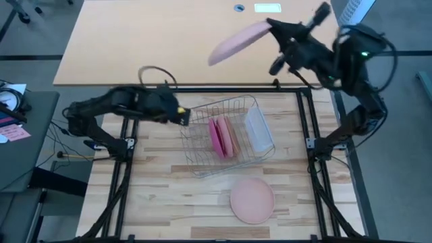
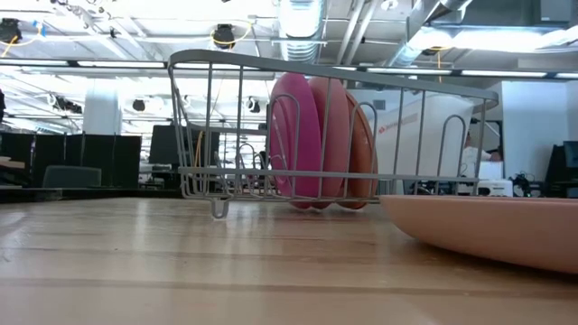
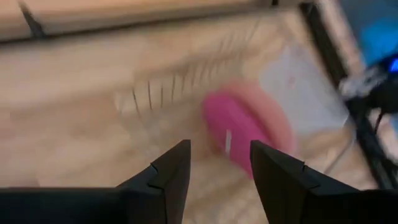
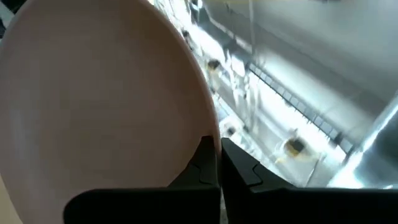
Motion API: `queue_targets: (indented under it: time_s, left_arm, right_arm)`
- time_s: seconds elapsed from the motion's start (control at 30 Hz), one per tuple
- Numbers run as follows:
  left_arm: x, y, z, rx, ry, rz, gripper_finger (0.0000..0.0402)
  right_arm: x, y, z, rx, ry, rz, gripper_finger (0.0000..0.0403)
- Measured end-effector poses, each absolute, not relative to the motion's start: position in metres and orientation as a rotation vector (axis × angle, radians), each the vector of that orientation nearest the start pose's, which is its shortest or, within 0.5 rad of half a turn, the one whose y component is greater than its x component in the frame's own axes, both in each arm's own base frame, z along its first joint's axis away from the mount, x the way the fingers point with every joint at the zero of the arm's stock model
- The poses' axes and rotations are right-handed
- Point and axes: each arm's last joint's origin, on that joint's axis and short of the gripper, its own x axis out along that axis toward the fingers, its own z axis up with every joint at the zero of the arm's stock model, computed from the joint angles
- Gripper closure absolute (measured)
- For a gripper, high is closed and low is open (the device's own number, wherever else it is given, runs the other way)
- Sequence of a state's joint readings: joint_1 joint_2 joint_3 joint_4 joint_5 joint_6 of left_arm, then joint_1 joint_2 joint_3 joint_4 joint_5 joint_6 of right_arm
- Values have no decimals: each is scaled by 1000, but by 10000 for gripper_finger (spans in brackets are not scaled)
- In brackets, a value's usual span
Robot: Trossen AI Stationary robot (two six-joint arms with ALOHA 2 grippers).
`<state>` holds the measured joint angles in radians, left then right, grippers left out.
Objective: Sort dishes
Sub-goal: Put the top beige plate in the dish rack
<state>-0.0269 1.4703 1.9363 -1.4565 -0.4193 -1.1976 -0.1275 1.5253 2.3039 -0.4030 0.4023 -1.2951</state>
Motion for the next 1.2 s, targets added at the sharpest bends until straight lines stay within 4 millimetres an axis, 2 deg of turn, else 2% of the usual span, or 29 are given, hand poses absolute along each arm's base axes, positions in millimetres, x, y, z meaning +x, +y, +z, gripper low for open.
queue_targets:
  time_s: [0.07,0.2,0.33,0.43,0.6,0.87,1.0,1.13,1.2]
  left_arm:
    - [249,3,441,-925,624,829,243]
    - [266,0,420,-1059,597,829,243]
    - [267,0,399,-1211,594,961,243]
    - [264,0,392,-1268,599,1043,243]
    - [258,0,388,-1255,643,1113,243]
    - [253,0,380,-1220,711,1224,243]
    - [265,3,369,-1158,767,1252,243]
    - [279,9,347,-1080,868,1276,229]
    - [284,14,334,-1095,938,1256,217]
  right_arm:
    - [219,-33,619,-1263,15,-673,403]
    - [209,-20,623,-1277,-23,-637,402]
    - [198,-11,627,-1284,-49,-630,402]
    - [190,-6,629,-1275,-65,-624,402]
    - [178,-4,629,-1244,-41,-613,402]
    - [169,-5,615,-1129,63,-508,402]
    - [170,-5,610,-1086,94,-478,402]
    - [171,-5,608,-1042,104,-465,402]
    - [171,-5,607,-1031,109,-459,402]
